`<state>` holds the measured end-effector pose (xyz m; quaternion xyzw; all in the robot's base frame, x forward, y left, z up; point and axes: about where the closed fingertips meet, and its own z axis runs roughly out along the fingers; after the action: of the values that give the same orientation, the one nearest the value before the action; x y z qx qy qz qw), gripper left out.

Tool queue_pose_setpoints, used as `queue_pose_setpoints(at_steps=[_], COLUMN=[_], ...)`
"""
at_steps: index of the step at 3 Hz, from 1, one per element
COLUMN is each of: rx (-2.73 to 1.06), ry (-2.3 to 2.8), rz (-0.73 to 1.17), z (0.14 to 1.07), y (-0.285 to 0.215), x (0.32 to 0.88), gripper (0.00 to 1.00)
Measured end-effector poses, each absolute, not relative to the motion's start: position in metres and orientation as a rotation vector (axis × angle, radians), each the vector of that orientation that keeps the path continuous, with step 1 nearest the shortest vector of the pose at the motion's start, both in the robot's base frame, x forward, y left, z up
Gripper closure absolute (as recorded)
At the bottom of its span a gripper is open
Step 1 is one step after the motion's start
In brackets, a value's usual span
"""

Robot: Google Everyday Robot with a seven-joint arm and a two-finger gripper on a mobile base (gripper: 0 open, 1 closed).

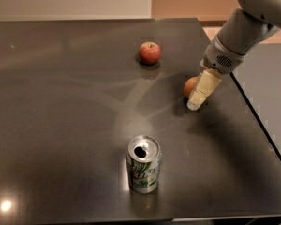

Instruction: Move orange near 7up can

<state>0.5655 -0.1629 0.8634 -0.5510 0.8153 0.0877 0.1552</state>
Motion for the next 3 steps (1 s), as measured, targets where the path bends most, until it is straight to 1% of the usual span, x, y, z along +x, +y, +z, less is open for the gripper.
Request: queue_pose_setpoints(at_steps=[1, 3], rx=[-1.592, -1.617], ry=[2.338, 2.335], rz=[0.256, 0.241], z=[0.8584, 0.8579], y=[-0.1609, -0.1668], x=[0.5659, 0.5596], gripper=[0.15, 0.61])
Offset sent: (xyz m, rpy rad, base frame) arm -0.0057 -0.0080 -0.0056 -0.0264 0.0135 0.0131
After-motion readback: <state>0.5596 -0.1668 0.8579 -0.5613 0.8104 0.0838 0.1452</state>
